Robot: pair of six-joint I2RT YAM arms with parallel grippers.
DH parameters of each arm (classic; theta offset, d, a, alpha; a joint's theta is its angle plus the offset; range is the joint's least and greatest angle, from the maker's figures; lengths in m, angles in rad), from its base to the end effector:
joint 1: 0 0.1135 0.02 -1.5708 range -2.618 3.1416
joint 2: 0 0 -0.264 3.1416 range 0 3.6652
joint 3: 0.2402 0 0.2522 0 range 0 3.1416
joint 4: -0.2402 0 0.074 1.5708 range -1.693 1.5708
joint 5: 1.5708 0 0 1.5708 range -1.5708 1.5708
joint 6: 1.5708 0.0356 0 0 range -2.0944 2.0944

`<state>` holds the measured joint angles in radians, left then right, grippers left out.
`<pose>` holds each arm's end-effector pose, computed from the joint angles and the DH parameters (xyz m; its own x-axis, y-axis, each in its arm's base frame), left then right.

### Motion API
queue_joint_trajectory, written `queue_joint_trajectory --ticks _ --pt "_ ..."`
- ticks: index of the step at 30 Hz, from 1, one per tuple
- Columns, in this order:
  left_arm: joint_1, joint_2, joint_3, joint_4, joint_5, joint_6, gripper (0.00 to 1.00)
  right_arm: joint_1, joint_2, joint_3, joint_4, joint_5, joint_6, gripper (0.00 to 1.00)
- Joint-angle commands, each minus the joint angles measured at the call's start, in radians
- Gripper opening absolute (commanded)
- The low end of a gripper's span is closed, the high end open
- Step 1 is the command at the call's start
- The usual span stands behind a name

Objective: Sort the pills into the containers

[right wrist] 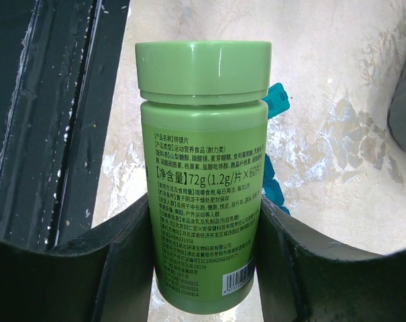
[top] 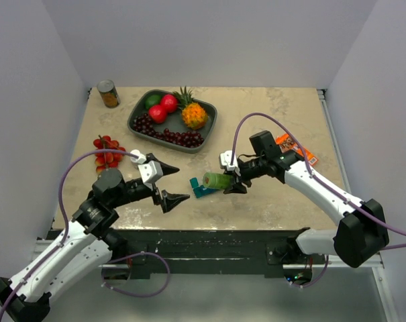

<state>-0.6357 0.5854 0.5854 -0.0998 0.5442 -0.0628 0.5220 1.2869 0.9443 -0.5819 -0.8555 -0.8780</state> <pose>0.1088 -0.1032 0.3090 -0.1379 0.0350 -0.9898 0.9156 0.3855 -0.1139 0.2081 0.1507 0.2634 0.1129 -0.5172 -0.8484 -0.9930 -0.0880 -0.0785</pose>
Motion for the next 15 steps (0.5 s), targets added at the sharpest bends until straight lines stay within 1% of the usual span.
queue_joint_trajectory --ticks 1,5,6,9,15 --pt "0.002 0.007 -0.061 0.219 -0.084 0.245 0.99 -0.005 -0.031 -0.006 -0.003 -0.047 -0.045 0.00" --pt "0.002 0.121 -0.032 0.238 0.017 0.326 0.99 -0.005 -0.034 -0.015 0.002 -0.048 -0.053 0.00" --pt "0.002 0.137 -0.024 0.238 0.066 0.340 0.99 -0.004 -0.035 -0.018 0.002 -0.050 -0.055 0.00" --pt "0.002 0.180 -0.013 0.258 0.147 0.369 0.99 -0.004 -0.032 -0.021 0.004 -0.051 -0.059 0.00" --pt "-0.002 0.217 -0.022 0.376 0.212 0.331 0.99 -0.004 -0.020 -0.021 -0.001 -0.053 -0.067 0.00"
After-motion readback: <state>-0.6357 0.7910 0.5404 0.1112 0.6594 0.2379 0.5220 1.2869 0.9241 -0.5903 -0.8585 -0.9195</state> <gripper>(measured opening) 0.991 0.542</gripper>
